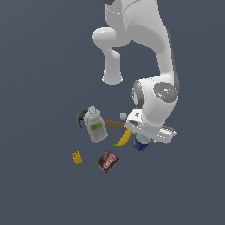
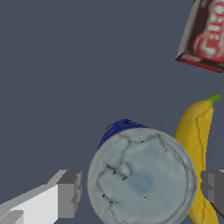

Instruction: Pick up a designated object from a clutter of objects.

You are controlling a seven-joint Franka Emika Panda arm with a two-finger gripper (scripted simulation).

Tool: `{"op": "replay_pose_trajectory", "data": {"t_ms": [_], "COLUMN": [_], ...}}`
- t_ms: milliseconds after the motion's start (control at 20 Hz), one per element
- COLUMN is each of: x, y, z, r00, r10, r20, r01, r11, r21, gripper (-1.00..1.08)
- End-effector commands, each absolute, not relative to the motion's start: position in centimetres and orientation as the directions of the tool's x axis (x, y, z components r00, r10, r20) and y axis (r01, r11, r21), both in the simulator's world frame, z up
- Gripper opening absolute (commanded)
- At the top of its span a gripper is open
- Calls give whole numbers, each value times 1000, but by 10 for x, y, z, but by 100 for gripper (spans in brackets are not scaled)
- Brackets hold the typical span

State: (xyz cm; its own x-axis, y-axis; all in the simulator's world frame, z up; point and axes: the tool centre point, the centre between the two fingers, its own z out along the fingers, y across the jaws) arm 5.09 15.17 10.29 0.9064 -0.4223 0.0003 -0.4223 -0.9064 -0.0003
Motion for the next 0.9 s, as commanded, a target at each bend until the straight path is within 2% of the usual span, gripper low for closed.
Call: {"op": "replay_pose_trajectory", "data": {"t_ms": [0,350,400,850], "x": [50,51,51,51], "y": [152,152,152,152], "z": [89,74,74,74], "r00": [906,906,906,906], "r10": [-423,-424,-424,-424], "r20": [0,0,0,0], "r01": [-423,-424,-424,-424], "r11": [-906,-906,-906,-906], "r21": [0,0,0,0], "gripper": [100,100,-100,-100]}}
